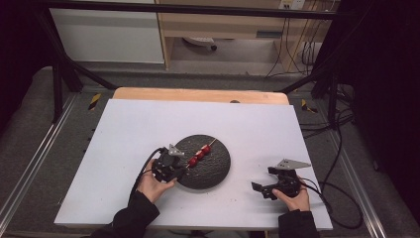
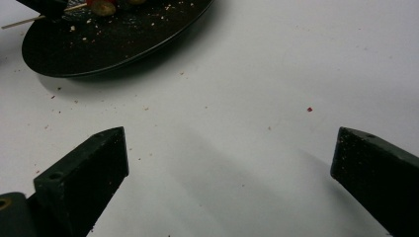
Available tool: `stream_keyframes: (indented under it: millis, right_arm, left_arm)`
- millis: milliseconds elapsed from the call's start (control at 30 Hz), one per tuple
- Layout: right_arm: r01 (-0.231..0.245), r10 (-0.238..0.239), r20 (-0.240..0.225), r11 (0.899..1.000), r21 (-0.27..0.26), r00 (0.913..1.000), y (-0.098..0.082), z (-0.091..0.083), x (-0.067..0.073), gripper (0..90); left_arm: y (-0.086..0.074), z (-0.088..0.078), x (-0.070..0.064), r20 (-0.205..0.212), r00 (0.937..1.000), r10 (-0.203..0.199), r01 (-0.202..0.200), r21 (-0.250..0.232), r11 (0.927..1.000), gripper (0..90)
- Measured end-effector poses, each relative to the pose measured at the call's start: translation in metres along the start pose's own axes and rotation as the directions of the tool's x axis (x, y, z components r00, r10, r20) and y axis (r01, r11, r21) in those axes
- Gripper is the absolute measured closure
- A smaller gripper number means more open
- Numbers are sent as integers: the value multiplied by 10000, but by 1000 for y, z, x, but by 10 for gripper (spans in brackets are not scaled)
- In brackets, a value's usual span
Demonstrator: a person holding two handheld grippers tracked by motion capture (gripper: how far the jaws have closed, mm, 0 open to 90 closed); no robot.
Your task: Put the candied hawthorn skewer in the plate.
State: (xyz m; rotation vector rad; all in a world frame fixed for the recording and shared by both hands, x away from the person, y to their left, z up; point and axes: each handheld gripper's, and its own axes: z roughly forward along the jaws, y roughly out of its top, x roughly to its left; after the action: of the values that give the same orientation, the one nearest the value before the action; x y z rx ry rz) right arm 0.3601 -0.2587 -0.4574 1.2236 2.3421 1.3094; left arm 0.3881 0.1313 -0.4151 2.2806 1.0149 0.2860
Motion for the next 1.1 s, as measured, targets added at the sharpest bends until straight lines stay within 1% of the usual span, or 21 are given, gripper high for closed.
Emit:
stream_keyframes:
  millis: [33,133,200,233,333,433,533,600,667,733,767,800,867,933,1000,1100]
  right_arm:
    - [-3,3,1,10000,7,10000,0,0,0,18]
    - [-11,11,10,10000,-17,10000,0,0,0,17]
    - [-2,3,15,10000,-34,10000,0,0,0,16]
    - [-36,36,8,10000,-45,10000,1,-1,0,16]
    - [-71,71,-7,9999,-94,10000,1,-1,0,15]
    - [-132,132,-31,9999,-91,9999,1,-1,0,13]
    - [-138,138,-32,9999,-103,9999,1,-2,0,11]
    - [-159,159,-38,9998,-96,9999,1,-2,0,11]
    - [-160,160,-28,9998,-100,9999,1,-2,0,10]
    - [-170,170,-40,9998,-89,9998,1,-2,0,9]
    - [-176,176,-29,9998,-98,9998,1,-2,0,9]
    - [-174,174,-24,9998,-97,9998,1,-2,0,8]
    - [-141,141,-1,9998,-107,9999,1,-2,0,8]
    - [-206,206,-39,9998,-81,9998,1,-2,0,8]
    - [-142,142,-40,9999,-74,9999,1,-1,0,8]
    - [-133,133,-48,9999,-65,9999,1,-1,0,6]
  left_arm:
    - [-1,-3,1,54,10000,44,-43,-186,9998,761]
    - [-4,-11,6,124,9998,131,-125,-495,9987,644]
    - [-8,-16,10,257,9995,162,-144,-687,9975,566]
    - [-9,-18,12,328,9993,195,-171,-722,9972,518]
    - [-16,-25,18,466,9987,184,-141,-899,9958,416]
    - [-21,-30,24,539,9984,162,-105,-1049,9944,348]
    - [-30,-36,31,593,9981,137,-72,-1088,9940,274]
    - [-36,-40,36,573,9983,83,-18,-1133,9936,224]
    - [-43,-43,41,447,9990,64,-12,-1145,9934,171]
    - [-50,-46,45,208,9998,7,17,-1125,9936,119]
    - [-55,-49,49,75,9999,-95,103,-1145,9934,101]
    - [-57,-50,51,24,9999,-163,165,-1163,9931,89]
    - [-65,-54,55,-45,9995,-307,298,-1353,9904,81]
    - [-72,-58,60,-92,9994,-342,325,-1449,9889,77]
    - [-80,-61,64,-164,9991,-390,361,-1530,9876,75]
    - [-93,-63,69,-110,9991,-421,396,-1680,9850,74]
